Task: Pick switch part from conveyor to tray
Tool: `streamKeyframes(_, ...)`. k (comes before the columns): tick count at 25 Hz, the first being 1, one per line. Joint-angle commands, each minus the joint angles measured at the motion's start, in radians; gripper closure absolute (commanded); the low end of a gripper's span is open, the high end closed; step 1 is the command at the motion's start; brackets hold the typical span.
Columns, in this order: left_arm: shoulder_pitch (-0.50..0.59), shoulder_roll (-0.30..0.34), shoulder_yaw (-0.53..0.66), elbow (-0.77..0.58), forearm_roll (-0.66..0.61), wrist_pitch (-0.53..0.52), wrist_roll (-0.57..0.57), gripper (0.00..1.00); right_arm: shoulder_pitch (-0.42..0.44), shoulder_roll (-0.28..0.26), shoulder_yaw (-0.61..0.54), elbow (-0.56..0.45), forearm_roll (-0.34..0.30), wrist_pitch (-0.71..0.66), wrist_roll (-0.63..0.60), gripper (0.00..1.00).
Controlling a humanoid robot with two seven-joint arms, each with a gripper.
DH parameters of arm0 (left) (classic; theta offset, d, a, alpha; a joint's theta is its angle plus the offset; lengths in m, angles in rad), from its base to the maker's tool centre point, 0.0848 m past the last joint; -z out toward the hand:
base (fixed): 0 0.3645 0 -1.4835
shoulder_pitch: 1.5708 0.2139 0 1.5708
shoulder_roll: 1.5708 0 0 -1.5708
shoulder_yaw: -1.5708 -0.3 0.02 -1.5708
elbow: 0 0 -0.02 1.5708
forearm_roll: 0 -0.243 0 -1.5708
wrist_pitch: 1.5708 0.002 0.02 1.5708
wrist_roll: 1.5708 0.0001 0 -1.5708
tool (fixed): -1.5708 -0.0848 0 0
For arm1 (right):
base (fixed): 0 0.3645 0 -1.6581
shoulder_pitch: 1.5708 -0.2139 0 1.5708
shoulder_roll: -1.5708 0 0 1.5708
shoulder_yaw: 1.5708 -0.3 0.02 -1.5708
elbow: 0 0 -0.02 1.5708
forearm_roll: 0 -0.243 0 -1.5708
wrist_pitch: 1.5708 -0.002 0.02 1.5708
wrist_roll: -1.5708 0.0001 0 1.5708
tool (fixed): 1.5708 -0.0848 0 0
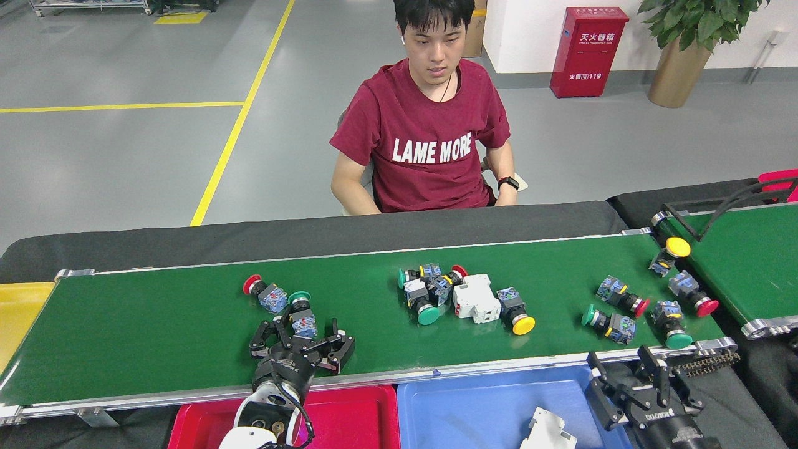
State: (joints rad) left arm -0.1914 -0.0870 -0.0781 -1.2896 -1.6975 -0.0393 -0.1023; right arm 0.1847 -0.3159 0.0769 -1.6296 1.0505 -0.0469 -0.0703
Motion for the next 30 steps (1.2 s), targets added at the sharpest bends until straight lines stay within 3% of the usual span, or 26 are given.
streamKeyframes(1,0.033,0.029,-0.005,-0.091,0.024,-0.046,0.046,1.00,-0.005,0.018,0.000,-0.030,0.003,0.050,-0.013,0.05)
streamKeyframes(5,0.190,0.061,-0.005,-0.300,0.022,-0.251,0.046,1.00,-0.085,0.046,0.092,-0.029,0.036,0.168,0.011,0.06)
streamKeyframes(9,0.363,0.128,0.011,-0.485,0.039,-0.564,0.052,0.99,-0.211,0.066,0.346,0.019,0.066,0.354,0.041,0.06)
streamKeyframes(11,0.408,0.144,0.032,-0.491,0.052,-0.656,0.050,0.94,-0.264,0.083,0.440,0.056,0.066,0.410,0.047,0.06)
streamKeyframes(12,0.429,0.158,0.046,-0.490,0.053,-0.699,0.050,0.78,-0.287,0.103,0.480,0.086,0.069,0.430,0.052,0.06)
streamKeyframes(13,0.443,0.159,0.057,-0.490,0.053,-0.717,0.049,0.47,-0.314,0.126,0.501,0.123,0.069,0.438,0.055,0.06)
streamKeyframes(14,0.463,0.150,0.080,-0.490,0.053,-0.714,0.050,0.03,-0.349,0.153,0.514,0.169,0.071,0.441,0.055,0.06)
streamKeyframes(18,0.495,0.131,0.150,-0.490,0.094,-0.712,0.055,0.00,-0.482,0.256,0.515,0.355,0.069,0.437,0.066,0.09)
streamKeyframes(21,0.504,0.098,0.224,-0.490,0.170,-0.706,0.056,0.00,-0.565,0.281,0.520,0.439,0.066,0.414,0.107,0.23)
streamKeyframes(22,0.503,0.073,0.276,-0.490,0.187,-0.692,0.056,0.00,-0.565,0.279,0.520,0.436,0.066,0.383,0.139,0.33)
streamKeyframes(24,0.480,0.015,0.432,-0.490,0.193,-0.590,0.056,0.00,-0.570,0.278,0.520,0.439,0.065,0.303,0.164,0.73)
streamKeyframes(25,0.455,0.006,0.509,-0.490,0.194,-0.521,0.056,0.00,-0.570,0.279,0.518,0.438,0.063,0.274,0.167,0.85)
streamKeyframes(28,0.435,0.010,0.644,-0.476,0.199,-0.464,0.058,0.00,-0.571,0.279,0.518,0.436,0.063,0.248,0.178,0.89)
streamKeyframes(30,0.437,0.015,0.663,-0.475,0.200,-0.465,0.058,0.00,-0.567,0.274,0.518,0.422,0.062,0.223,0.185,0.89)
